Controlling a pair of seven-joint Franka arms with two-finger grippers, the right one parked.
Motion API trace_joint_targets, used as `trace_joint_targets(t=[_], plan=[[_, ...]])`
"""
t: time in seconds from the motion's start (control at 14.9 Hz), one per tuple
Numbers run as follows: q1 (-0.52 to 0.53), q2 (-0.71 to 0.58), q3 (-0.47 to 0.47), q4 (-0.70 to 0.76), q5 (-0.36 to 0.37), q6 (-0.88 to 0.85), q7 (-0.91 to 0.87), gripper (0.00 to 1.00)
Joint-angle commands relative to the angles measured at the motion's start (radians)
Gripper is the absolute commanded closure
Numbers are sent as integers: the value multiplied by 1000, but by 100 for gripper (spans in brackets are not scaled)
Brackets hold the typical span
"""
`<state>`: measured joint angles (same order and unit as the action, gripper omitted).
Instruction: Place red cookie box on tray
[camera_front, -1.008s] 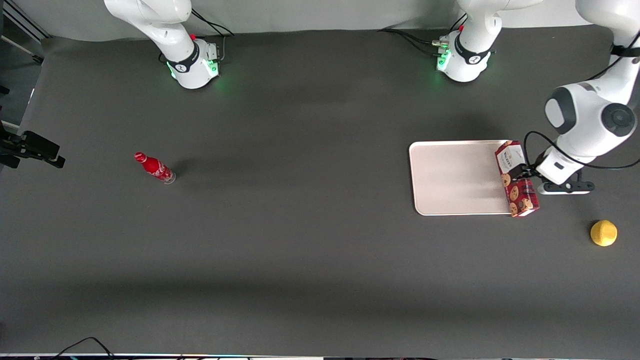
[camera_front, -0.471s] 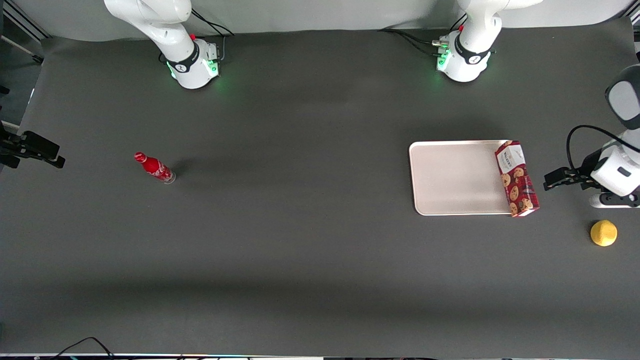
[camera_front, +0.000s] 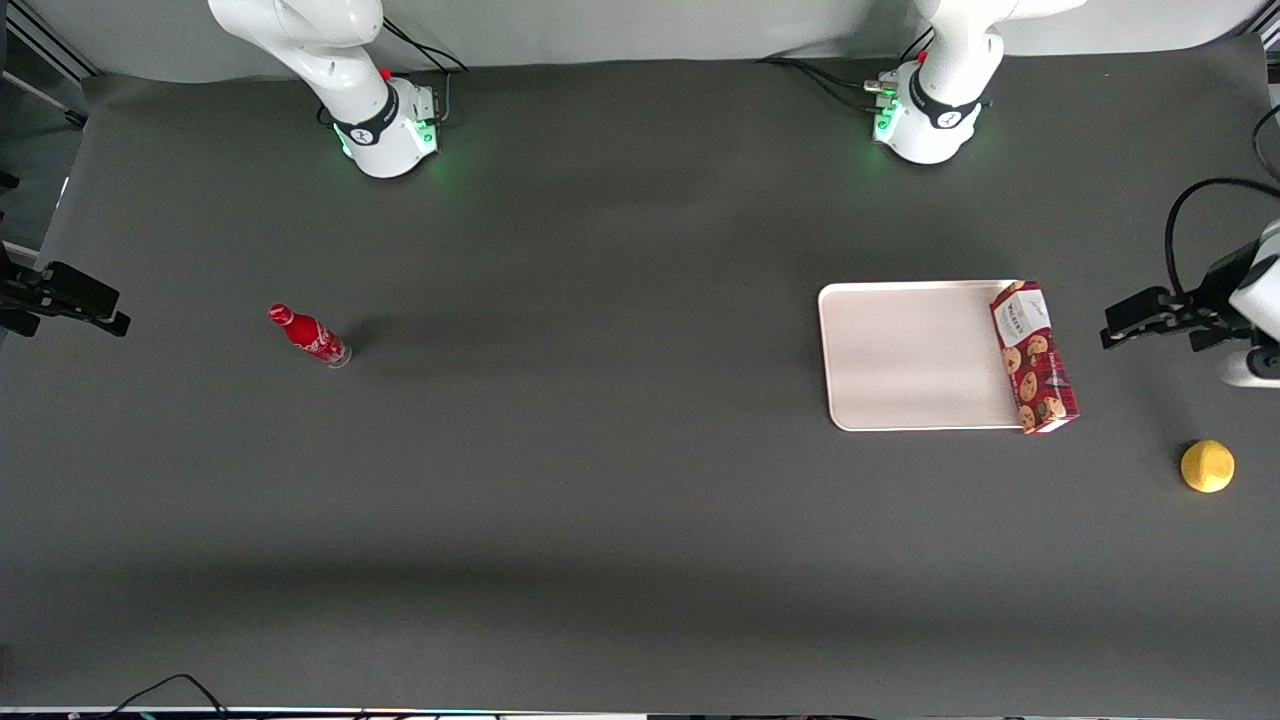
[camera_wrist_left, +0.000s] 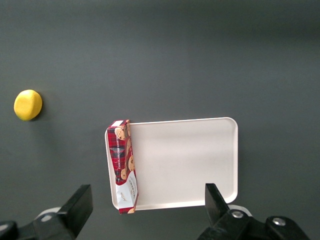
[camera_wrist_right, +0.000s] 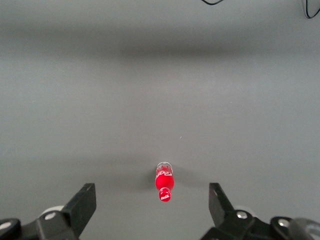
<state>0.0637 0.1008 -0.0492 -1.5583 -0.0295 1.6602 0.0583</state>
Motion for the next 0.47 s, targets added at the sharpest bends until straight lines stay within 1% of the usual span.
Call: trace_joint_targets(t=[0.0,0.13,0.4], plan=[[-22,-29,-33,47,26,-51,-26,0],[-22,-32,-49,46,45,-50,-55,0],[-24,-32,-49,47,45,-48,-55,0]])
